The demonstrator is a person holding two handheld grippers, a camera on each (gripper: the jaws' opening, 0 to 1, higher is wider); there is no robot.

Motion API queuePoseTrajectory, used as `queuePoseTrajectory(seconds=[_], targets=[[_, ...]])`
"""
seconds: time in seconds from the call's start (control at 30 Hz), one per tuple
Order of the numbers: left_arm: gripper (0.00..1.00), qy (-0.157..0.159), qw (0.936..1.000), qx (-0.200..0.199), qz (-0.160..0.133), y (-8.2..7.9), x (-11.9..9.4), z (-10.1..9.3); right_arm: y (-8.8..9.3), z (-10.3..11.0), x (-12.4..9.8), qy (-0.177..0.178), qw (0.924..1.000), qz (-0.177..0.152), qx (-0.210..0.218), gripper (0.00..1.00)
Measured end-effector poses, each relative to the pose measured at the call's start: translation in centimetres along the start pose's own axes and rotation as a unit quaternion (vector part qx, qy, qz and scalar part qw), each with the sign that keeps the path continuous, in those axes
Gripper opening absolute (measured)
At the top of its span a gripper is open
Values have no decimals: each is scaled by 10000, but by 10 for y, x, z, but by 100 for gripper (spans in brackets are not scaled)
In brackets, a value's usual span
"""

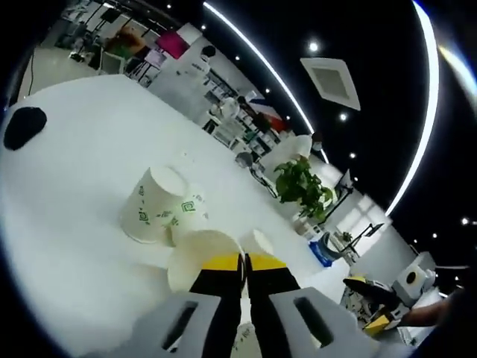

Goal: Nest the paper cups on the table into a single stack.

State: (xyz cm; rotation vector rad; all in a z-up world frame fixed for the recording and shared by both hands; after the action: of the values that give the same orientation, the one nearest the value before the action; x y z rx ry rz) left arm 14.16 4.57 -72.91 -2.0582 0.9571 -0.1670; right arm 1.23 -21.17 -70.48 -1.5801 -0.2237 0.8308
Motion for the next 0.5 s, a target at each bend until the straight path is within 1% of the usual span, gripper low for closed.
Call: queuePoseTrajectory(seconds=[0.2,0.27,0.37,0.5], targets=[[0,18,9988,485,108,-10,-5,-12,-1,0,-1,6,10000,-26,6,74],[0,76,9978,641,171,-15,-6,-16,-1,0,-1,-4,10000,-26,12,74],[0,136,9963,828,185,-25,-9,-27,-1,1,-1,-18,10000,-25,-1,74],[0,180,9948,997,113,-38,-16,-41,-1,1,-1,-16,10000,-32,-8,74]])
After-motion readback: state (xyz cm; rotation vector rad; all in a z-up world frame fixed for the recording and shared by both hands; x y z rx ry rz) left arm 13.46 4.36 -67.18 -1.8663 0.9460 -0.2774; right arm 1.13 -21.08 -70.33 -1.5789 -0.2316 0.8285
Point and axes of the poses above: the point that each gripper's makers call its tool centre point, and the gripper's own axes: x roughly forward along the fingers, z roughly to its left, y roughly out of its underside, the point moved 8 cm from there along -x, roughly backward along the fingers, and after that the axes turned 3 degrees about x, right-handed, at the moved point
